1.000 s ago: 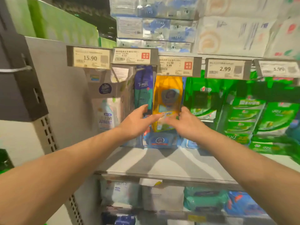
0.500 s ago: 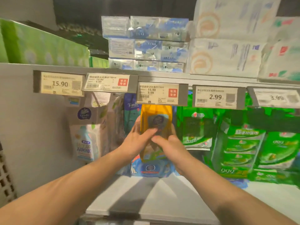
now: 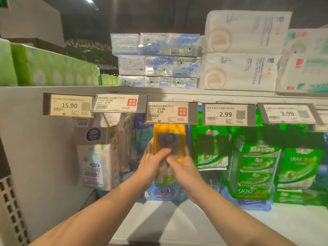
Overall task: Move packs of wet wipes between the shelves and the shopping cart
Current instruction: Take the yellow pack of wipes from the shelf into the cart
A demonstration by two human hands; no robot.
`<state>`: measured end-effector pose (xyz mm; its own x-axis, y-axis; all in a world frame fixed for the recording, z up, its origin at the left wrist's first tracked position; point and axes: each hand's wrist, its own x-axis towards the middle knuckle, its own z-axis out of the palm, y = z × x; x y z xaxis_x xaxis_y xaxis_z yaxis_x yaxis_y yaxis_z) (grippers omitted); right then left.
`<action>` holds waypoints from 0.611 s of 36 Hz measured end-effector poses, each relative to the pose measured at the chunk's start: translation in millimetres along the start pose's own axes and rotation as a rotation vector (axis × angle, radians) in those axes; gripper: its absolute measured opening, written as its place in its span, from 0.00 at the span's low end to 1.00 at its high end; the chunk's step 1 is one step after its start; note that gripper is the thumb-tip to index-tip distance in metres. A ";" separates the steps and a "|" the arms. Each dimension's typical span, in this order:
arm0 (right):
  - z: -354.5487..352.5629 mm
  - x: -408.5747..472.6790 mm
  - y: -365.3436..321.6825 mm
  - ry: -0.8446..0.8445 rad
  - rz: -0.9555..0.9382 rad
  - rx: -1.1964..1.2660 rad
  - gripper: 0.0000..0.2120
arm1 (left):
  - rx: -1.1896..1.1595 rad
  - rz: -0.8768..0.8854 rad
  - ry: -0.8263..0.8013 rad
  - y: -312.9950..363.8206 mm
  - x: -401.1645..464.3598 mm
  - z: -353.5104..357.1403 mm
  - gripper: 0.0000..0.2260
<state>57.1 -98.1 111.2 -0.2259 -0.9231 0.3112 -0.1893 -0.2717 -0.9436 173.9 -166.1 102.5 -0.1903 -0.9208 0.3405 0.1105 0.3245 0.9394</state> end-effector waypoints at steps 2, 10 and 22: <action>0.8 -3.0 0.6 -0.007 0.016 0.036 0.16 | 0.015 0.036 0.062 6.4 -4.5 3.0 0.24; 3.1 -23.4 -8.5 0.011 -0.009 0.181 0.18 | 0.013 0.023 0.042 7.3 -14.1 -2.1 0.32; 21.6 -90.6 -35.8 0.005 -0.134 0.309 0.27 | -0.224 0.053 0.022 77.8 -113.8 -1.9 0.34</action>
<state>105.0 -10.6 114.4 -0.2234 -0.8725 0.4346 0.0813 -0.4609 -0.8837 206.0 -36.5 136.8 -0.1572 -0.9092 0.3856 0.3340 0.3185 0.8871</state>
